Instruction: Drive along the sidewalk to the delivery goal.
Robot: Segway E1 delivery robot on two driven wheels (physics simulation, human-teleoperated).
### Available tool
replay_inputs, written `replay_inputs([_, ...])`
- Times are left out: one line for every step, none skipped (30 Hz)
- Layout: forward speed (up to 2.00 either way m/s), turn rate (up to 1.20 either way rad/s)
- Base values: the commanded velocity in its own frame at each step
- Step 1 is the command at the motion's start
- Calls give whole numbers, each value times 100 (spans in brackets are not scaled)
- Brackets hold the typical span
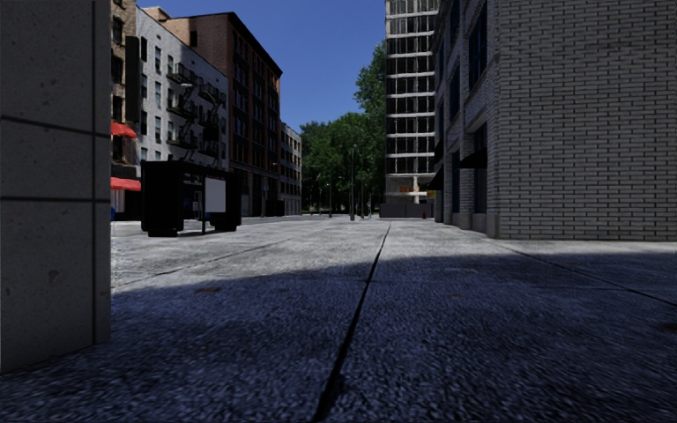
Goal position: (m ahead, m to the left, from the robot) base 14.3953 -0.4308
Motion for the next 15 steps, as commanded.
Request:
replay_inputs([200, 0])
replay_inputs([200, 0])
replay_inputs([200, 0])
replay_inputs([200, 0])
replay_inputs([200, 0])
replay_inputs([200, 0])
replay_inputs([200, 0])
replay_inputs([200, 0])
replay_inputs([200, 0])
replay_inputs([200, 0])
replay_inputs([200, 0])
replay_inputs([200, 0])
replay_inputs([200, 0])
replay_inputs([200, 0])
replay_inputs([200, 0])
